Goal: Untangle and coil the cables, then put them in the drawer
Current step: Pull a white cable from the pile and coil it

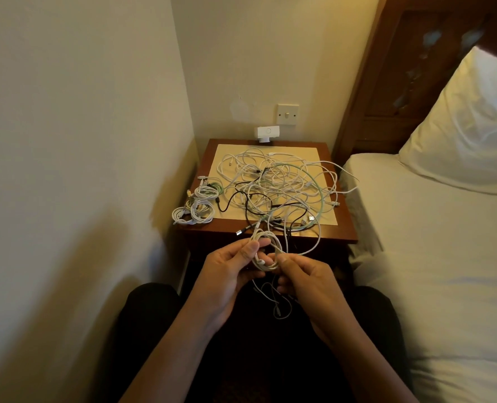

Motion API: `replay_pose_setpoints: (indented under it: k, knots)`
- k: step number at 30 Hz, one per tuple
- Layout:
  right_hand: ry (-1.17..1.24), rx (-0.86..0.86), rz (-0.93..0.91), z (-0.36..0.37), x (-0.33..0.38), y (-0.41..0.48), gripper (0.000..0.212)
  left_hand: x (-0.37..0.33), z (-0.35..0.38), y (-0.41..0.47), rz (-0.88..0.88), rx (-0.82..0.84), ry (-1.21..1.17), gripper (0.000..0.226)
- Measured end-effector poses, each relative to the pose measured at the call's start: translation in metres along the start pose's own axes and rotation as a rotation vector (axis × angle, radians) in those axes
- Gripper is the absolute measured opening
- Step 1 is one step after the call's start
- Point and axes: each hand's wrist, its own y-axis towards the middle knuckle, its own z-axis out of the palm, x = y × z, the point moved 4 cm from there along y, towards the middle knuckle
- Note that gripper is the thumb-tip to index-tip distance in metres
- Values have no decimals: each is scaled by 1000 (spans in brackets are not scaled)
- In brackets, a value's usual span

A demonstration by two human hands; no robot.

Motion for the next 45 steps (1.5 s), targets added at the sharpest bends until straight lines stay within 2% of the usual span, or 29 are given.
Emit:
replay_pose_setpoints:
  k: [4, 9, 13, 16, 18, 20, 22, 25, 29, 33, 38, 45]
  knots:
    - [-3, 73, -86, -5, 9, -5, 19, 1, -3, 1, -35, 48, 13, 35]
    - [-37, 122, -31, -7, 12, -3, 17, 1, -4, -1, -69, 97, 147, 36]
    - [112, 174, 69, -2, 3, -3, 16, 2, -13, 2, -166, 61, -39, 36]
    - [134, 152, 60, -2, -1, -3, 24, 8, -15, -1, -220, 100, -159, 40]
    - [97, 129, 8, -3, -1, -4, 32, 10, -14, -3, -232, 135, -183, 38]
    - [-42, 114, -82, -3, 0, -4, 35, 12, -14, -4, -223, 155, -100, 34]
    - [-192, 87, -171, -3, 1, -5, 32, 14, -15, -5, -202, 163, -10, 33]
    - [-215, 67, -215, -4, 3, -7, 24, 15, -15, -8, -184, 187, 87, 29]
    - [-151, 74, -109, -6, -2, -4, 21, 13, -18, -8, -89, 102, 328, 24]
    - [-63, 138, -32, -3, -7, -2, 33, 9, -19, -5, 28, -39, 329, 30]
    - [200, 161, 79, -5, -11, 1, 31, 5, -19, -5, 198, -159, 374, 33]
    - [77, 152, 22, -8, -6, -1, 34, 7, -10, -13, 328, -135, 665, 28]
